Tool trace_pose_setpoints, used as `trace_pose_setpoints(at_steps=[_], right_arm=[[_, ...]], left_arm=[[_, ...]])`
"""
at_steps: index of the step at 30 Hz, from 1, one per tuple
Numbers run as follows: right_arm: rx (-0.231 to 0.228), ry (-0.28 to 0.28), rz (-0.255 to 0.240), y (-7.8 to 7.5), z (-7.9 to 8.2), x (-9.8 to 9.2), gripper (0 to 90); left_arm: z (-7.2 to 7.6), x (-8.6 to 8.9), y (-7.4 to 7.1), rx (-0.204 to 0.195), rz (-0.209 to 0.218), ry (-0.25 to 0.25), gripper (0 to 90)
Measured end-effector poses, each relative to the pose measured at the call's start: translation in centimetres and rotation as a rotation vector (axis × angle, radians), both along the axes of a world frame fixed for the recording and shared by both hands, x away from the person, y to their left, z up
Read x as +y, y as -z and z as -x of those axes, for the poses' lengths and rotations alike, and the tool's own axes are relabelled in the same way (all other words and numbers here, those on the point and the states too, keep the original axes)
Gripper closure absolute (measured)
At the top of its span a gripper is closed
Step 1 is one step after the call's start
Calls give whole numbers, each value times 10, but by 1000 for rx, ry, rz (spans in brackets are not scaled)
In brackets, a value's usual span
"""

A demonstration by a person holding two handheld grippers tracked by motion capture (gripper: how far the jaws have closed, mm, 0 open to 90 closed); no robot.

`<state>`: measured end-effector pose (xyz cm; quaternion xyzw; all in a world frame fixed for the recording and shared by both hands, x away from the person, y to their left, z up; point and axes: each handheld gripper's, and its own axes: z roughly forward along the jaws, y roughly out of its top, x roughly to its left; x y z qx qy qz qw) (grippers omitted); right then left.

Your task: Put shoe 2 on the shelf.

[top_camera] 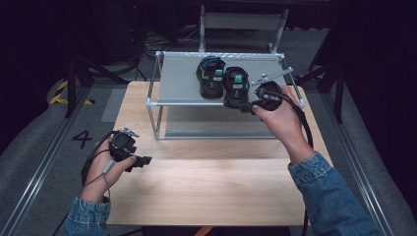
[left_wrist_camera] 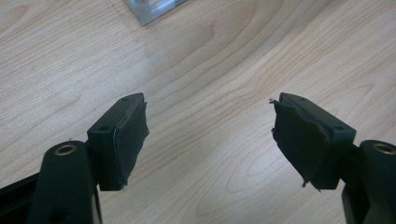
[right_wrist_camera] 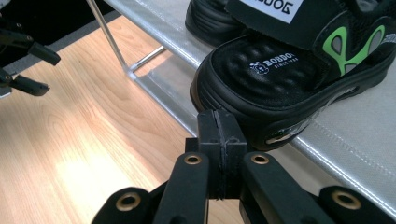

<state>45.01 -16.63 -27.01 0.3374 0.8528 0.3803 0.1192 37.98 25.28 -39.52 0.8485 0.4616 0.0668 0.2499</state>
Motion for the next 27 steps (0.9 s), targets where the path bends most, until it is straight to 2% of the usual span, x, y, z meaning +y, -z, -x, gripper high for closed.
trace_pose_setpoints(at_steps=[4,14,19,21,27], right_arm=[[-21,17,24,1,-2,3,900],[-38,58,26,7,-20,7,900],[-40,75,6,11,-29,5,900],[-51,87,14,13,-32,5,900],[-44,96,3,15,-37,5,900]], left_arm=[[1,2,0,-1,-1,-5,267],[2,3,1,-2,-2,-6,267],[2,5,1,1,-1,-12,266],[2,4,2,3,-1,-14,266],[5,5,3,7,-5,-16,266]])
